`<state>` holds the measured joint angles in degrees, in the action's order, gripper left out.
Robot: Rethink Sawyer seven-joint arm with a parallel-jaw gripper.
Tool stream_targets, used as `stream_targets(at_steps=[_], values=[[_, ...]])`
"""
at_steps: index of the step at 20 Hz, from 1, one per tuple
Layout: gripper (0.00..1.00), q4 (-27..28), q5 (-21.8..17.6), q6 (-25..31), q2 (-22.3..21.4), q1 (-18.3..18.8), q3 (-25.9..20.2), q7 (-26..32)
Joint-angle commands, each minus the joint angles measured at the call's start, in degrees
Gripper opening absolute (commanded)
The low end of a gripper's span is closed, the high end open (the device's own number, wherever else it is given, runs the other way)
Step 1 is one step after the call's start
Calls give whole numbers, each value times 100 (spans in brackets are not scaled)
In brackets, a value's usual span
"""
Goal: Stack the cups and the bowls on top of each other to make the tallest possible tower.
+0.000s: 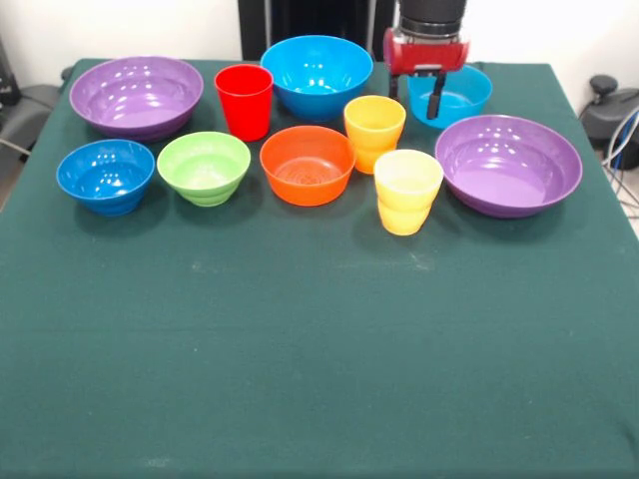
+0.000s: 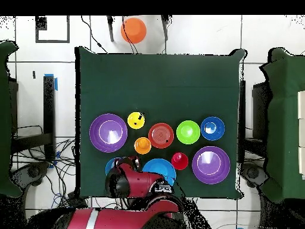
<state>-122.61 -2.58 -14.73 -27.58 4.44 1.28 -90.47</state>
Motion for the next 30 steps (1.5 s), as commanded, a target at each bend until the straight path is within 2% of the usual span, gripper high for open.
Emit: stream_targets(at_steps=[1,4,11,16,24,30], values=[[100,662,-338,-389,453,329,-645,-996],[100,693,-499,-398,406,336,-626,-864],[100,467,-511,-159,101,465,-765,-973],[100,352,-447,-163,-50,346,-710,-1021],[100,138,-170,205,-530,120,-628,-1136],[100,11,-144,508,-849,41,-612,-1199]])
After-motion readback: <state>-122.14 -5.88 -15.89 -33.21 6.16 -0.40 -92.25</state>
